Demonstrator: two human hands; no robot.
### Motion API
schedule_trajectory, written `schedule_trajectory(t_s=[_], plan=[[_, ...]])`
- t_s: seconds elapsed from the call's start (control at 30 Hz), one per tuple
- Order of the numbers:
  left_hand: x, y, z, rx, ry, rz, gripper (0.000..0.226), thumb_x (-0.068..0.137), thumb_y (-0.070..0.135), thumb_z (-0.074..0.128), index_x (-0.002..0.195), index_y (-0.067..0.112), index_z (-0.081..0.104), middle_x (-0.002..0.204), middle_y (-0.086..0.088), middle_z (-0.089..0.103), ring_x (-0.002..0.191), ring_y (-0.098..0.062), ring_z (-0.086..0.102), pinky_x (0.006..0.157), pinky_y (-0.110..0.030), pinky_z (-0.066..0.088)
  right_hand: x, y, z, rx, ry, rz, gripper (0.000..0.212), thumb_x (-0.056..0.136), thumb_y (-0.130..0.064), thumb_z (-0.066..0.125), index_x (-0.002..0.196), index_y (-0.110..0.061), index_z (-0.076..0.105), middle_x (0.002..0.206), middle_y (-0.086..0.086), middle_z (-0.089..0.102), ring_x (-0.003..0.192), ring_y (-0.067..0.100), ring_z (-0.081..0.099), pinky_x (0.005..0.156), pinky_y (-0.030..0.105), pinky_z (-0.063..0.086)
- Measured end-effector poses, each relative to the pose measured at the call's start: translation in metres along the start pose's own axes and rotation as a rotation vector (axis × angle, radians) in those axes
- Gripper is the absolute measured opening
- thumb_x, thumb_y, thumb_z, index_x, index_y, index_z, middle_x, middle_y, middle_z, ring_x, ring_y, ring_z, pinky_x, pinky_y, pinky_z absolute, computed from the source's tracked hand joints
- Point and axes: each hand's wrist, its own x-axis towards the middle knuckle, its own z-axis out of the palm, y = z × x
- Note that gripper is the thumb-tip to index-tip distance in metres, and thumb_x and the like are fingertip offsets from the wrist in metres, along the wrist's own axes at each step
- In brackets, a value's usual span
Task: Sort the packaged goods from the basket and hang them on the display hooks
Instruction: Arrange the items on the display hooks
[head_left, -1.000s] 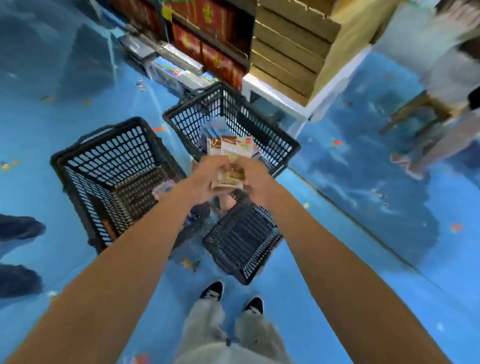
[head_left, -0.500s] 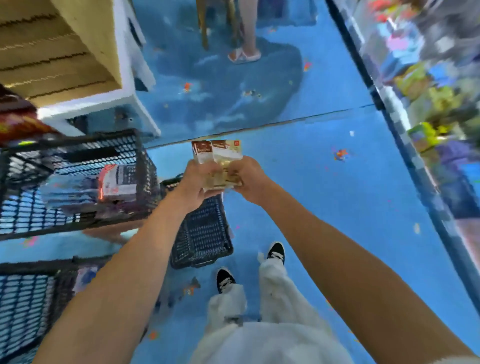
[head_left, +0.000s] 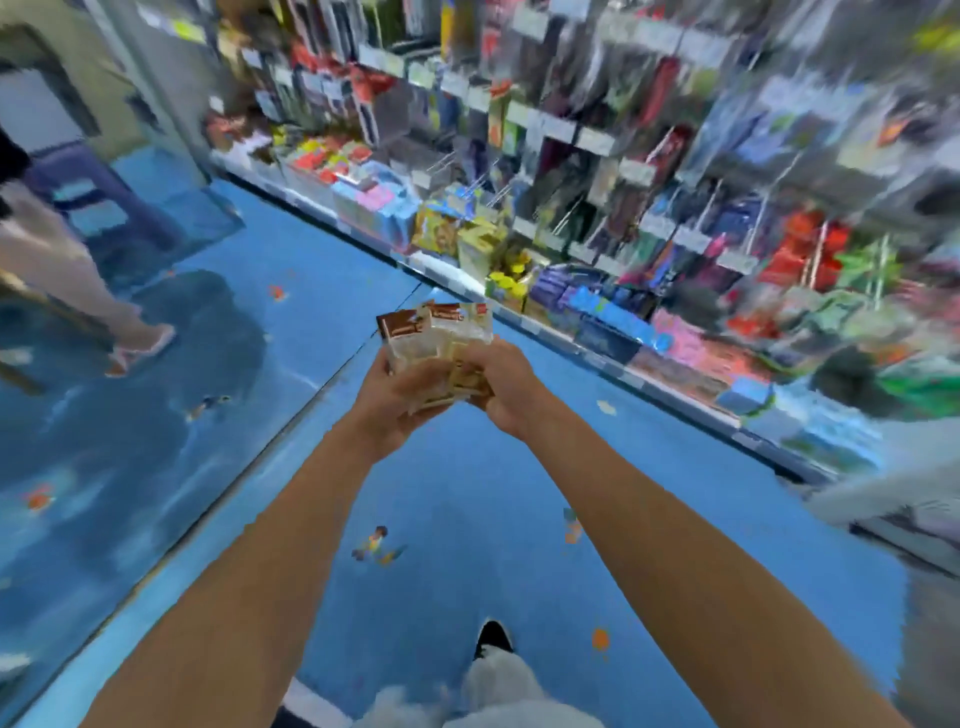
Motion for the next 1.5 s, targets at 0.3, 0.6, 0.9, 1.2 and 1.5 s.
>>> schedule_trajectory(t_s=[0.3,0.6,0.9,1.2,1.5], plan=[[0.139,0.106,0.081,0.046,-0.178,0.065,0.068,0.078,0.024,0.088,0.135,0.014,0.054,0.12,-0.014,0.072,0.1,-0.027,0.074,0.076,-0.037,0.06,0.064,-0.126,-0.057,0.166,0.101,-0.177,0.018,0.089,-0.005,0.068,0.096,-0.009,0.052,0.079,0.008,0.06,0.072,0.022,0.06,0.065,0.032,0.05],[0.258,0.218,0.115,0.098,-0.464,0.095,0.025,0.085,0.02,0.075,0.102,0.017,0.057,0.097,-0.008,0.077,0.094,-0.028,0.075,0.08,-0.044,0.062,0.135,-0.243,-0.052,0.167,0.262,-0.361,0.031,0.094,-0.014,0.073,0.109,-0.006,0.047,0.11,0.018,0.065,0.106,0.035,0.066,0.097,0.051,0.053],[0.372,0.248,0.187,0.125,-0.578,-0.026,0.047,0.081,0.026,0.078,0.12,0.008,0.058,0.113,-0.016,0.073,0.096,-0.027,0.074,0.073,-0.04,0.063,0.187,-0.304,-0.144,0.51,0.489,-0.353,0.015,0.096,-0.003,0.063,0.106,-0.009,0.053,0.114,0.021,0.064,0.095,0.034,0.067,0.082,0.05,0.057],[0.503,0.224,0.276,0.325,-0.574,-0.082,0.043,0.08,0.018,0.081,0.119,0.015,0.063,0.115,-0.013,0.075,0.1,-0.03,0.075,0.083,-0.05,0.062,0.275,-0.343,-0.279,0.364,0.609,-0.222,0.043,0.097,-0.016,0.07,0.135,-0.014,0.052,0.128,0.015,0.062,0.105,0.032,0.067,0.072,0.043,0.062],[0.629,0.181,0.301,0.44,-0.635,0.087,0.045,0.088,0.013,0.079,0.127,0.016,0.057,0.115,-0.006,0.075,0.102,-0.02,0.075,0.083,-0.036,0.06,0.388,-0.328,-0.341,0.128,0.564,-0.361,0.017,0.098,-0.006,0.066,0.11,-0.016,0.061,0.103,-0.002,0.069,0.095,0.013,0.068,0.094,0.042,0.056]])
